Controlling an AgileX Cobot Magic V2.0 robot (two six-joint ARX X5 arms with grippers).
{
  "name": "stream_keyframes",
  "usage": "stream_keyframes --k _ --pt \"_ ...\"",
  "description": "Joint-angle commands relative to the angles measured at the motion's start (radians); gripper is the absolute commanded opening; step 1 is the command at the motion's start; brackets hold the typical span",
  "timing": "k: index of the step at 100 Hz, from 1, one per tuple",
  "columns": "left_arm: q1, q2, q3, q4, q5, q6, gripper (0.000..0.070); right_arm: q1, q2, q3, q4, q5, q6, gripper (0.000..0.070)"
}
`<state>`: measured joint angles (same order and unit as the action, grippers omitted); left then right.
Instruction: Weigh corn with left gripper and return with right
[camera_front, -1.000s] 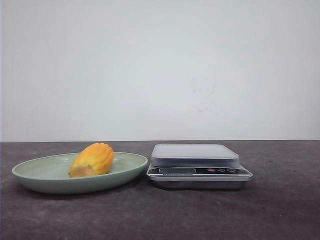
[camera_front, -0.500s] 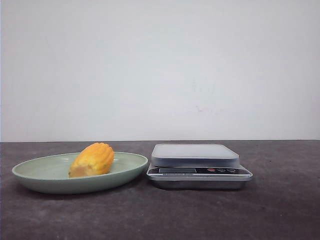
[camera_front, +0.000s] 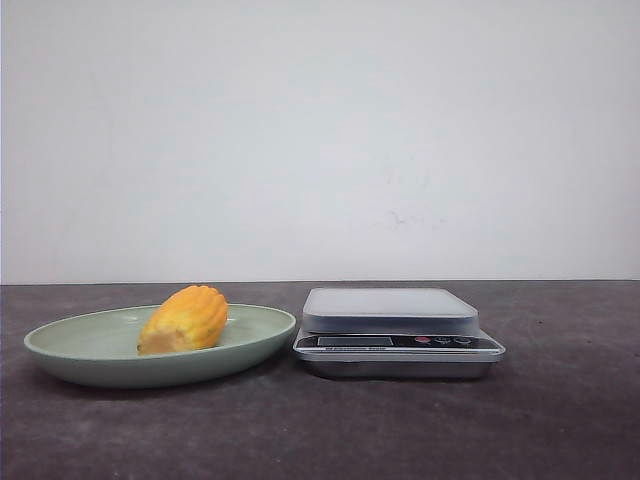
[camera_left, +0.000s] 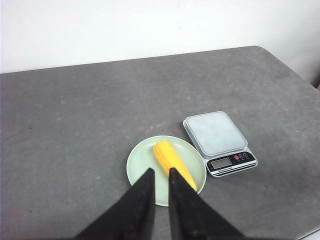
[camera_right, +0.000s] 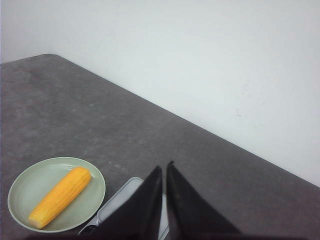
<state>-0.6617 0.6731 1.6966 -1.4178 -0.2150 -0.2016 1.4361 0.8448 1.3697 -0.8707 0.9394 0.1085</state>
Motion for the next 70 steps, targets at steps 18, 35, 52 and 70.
stream_keyframes --k 18,35,52,70 --pt "-0.006 0.003 0.017 -0.026 -0.006 -0.002 0.0 -0.137 -0.01 -0.012 -0.067 -0.119 0.048 0.0008" --pt "-0.006 0.003 0.018 -0.026 -0.006 -0.002 0.0 -0.543 -0.08 -0.22 0.152 -0.547 -0.028 0.0007" --pt "-0.006 0.003 0.018 -0.026 -0.006 -0.002 0.0 -0.903 -0.255 -0.642 0.678 -0.888 -0.201 0.0007" --pt "-0.006 0.003 0.018 -0.026 -0.006 -0.002 0.0 -1.147 -0.53 -1.015 0.881 -1.015 -0.224 0.0007"
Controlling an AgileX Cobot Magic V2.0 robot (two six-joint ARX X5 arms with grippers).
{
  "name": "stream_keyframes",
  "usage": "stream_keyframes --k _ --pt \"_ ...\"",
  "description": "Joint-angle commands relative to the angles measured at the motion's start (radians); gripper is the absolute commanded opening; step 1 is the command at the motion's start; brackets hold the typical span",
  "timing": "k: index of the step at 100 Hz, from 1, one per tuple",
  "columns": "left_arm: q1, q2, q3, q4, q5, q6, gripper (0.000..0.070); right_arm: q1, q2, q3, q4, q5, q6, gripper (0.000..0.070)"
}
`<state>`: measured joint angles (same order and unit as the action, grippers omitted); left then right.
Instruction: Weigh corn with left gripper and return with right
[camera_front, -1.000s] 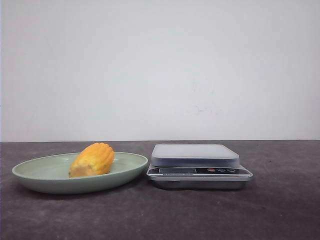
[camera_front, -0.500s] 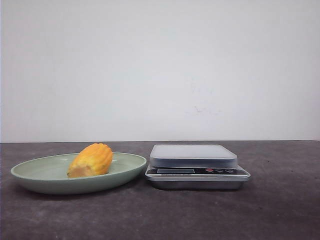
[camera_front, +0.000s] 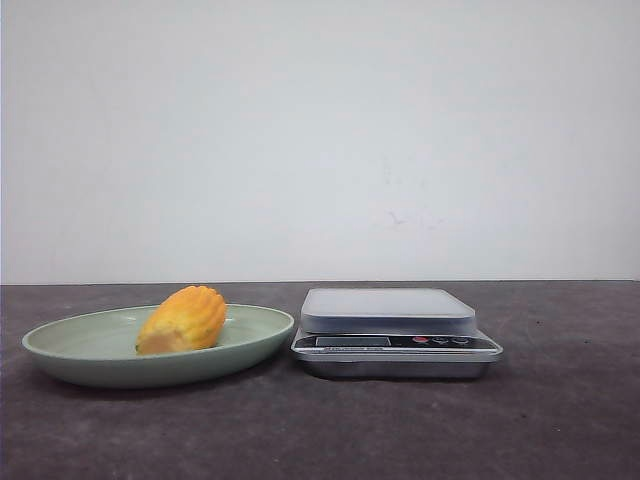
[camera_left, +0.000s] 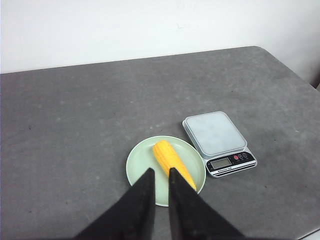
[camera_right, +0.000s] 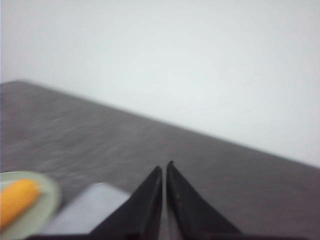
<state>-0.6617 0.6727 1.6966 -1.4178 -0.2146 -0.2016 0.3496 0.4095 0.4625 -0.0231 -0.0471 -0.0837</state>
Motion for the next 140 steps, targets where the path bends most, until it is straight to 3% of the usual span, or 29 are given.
stream_keyframes --k 1,24,44,60,140 --pt "-0.006 0.003 0.018 -0.026 -0.006 -0.002 0.0 -0.071 -0.112 -0.123 0.032 -0.032 -0.031 0.0007" --pt "-0.006 0.003 0.018 -0.026 -0.006 -0.002 0.0 -0.226 -0.322 -0.338 -0.032 -0.033 0.087 0.0007" --pt "-0.006 0.003 0.018 -0.026 -0.006 -0.002 0.0 -0.278 -0.411 -0.449 -0.031 -0.039 0.101 0.0007" --pt "-0.006 0.003 0.018 -0.026 -0.006 -0.002 0.0 -0.286 -0.406 -0.449 -0.151 -0.089 0.111 0.0007" --pt "-0.006 0.003 0.018 -0.025 -0.006 -0.002 0.0 -0.288 -0.406 -0.449 -0.135 -0.084 0.095 0.0007"
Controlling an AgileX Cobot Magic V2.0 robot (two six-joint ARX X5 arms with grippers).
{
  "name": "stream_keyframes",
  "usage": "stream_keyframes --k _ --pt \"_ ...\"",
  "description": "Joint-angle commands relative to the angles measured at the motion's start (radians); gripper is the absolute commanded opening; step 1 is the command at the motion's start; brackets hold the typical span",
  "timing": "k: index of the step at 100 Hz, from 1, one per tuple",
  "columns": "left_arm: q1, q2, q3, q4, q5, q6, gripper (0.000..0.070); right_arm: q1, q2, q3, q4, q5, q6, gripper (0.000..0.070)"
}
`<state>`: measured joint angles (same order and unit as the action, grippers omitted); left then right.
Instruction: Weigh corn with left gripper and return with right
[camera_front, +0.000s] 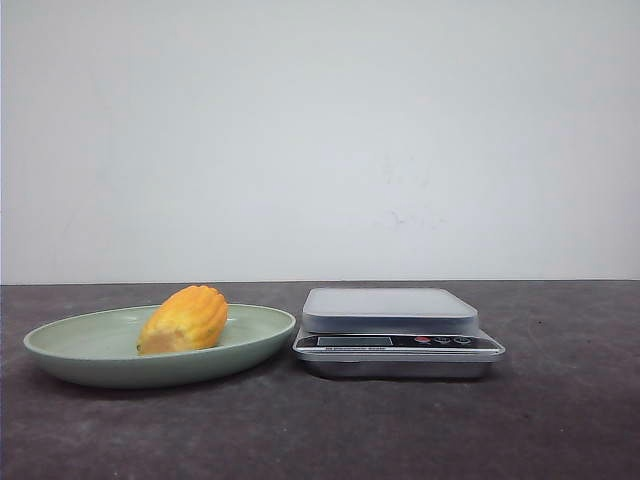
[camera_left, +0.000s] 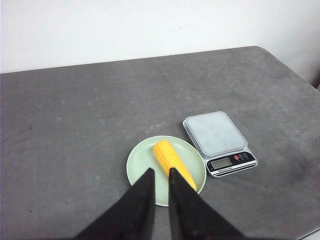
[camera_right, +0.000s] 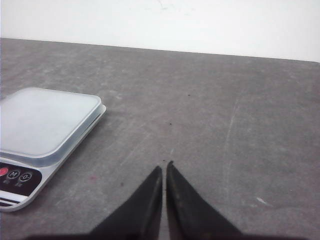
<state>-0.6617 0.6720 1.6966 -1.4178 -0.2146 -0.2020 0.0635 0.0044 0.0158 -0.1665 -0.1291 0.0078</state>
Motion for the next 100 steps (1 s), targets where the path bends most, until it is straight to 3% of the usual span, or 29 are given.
stream_keyframes --k 1,72,80,90,100 --pt "-0.006 0.004 0.018 -0.025 -0.006 -0.001 0.0 -0.002 -0.001 -0.002 0.009 -0.002 0.003 0.0007" --pt "-0.005 0.008 0.017 -0.025 -0.005 0.021 0.0 -0.002 -0.001 -0.002 0.009 -0.002 0.003 0.0007" --pt "0.003 0.008 0.002 0.026 -0.005 0.011 0.0 -0.002 -0.001 -0.002 0.009 -0.002 0.003 0.0007" --pt "0.038 0.003 -0.065 0.184 0.029 0.115 0.0 -0.002 -0.001 -0.002 0.009 -0.002 0.003 0.0007" --pt "0.1 -0.018 -0.192 0.377 0.165 0.29 0.0 -0.002 -0.001 -0.002 0.009 -0.002 0.003 0.0007"
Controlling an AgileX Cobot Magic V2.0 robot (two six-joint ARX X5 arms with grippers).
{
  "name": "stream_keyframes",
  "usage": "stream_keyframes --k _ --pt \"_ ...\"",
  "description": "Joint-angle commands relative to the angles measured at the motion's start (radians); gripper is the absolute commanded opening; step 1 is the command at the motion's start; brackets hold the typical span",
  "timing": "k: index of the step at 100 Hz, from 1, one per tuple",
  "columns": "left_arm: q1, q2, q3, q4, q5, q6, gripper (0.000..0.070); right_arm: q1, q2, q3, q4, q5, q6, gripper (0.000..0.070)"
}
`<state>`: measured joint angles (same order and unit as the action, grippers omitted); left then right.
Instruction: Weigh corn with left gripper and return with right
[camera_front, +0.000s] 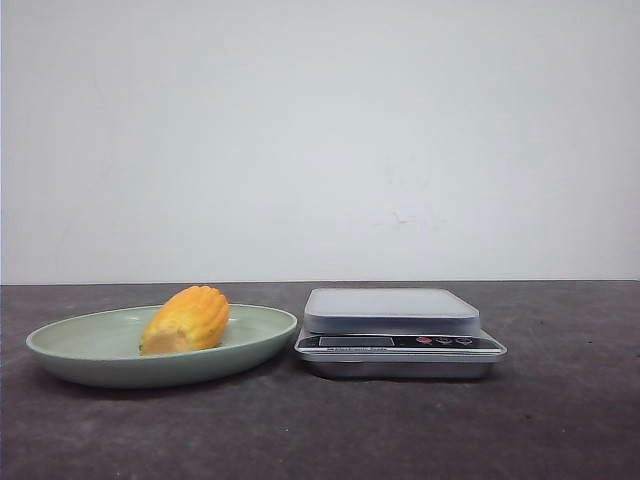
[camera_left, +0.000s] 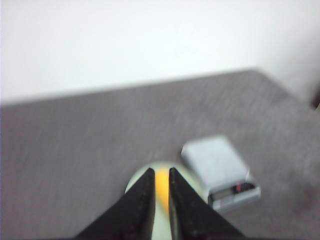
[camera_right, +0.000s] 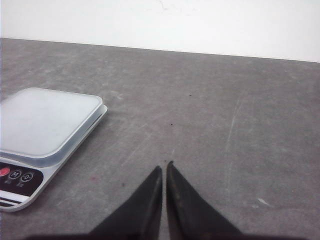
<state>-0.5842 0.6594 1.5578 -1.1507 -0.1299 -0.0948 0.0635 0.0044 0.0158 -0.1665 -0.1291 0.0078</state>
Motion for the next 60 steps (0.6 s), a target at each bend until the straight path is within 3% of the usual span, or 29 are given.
stream_keyframes --k 1,7,13,26,36,47,60 --pt "0.03 -0.009 -0.069 0.13 0.096 0.198 0.0 -0.002 -0.001 -0.002 0.009 -0.002 0.003 0.0007" --pt "0.077 -0.034 -0.174 0.254 0.188 0.259 0.0 -0.002 -0.001 -0.002 0.009 -0.002 0.003 0.0007" --pt "0.129 -0.065 -0.297 0.388 0.25 0.262 0.0 -0.002 -0.001 -0.002 0.009 -0.002 0.003 0.0007" --pt "0.246 -0.159 -0.613 0.726 0.297 0.153 0.0 -0.002 -0.001 -0.002 0.009 -0.002 0.003 0.0007" --pt "0.322 -0.23 -0.826 0.91 0.316 0.057 0.0 -0.002 -0.001 -0.002 0.009 -0.002 0.003 0.0007" --pt "0.396 -0.313 -1.028 1.014 0.359 -0.034 0.0 -0.002 -0.001 -0.002 0.009 -0.002 0.003 0.0007" --pt "0.449 -0.411 -1.205 1.025 0.359 -0.077 0.0 -0.002 -0.001 -0.002 0.009 -0.002 0.003 0.0007"
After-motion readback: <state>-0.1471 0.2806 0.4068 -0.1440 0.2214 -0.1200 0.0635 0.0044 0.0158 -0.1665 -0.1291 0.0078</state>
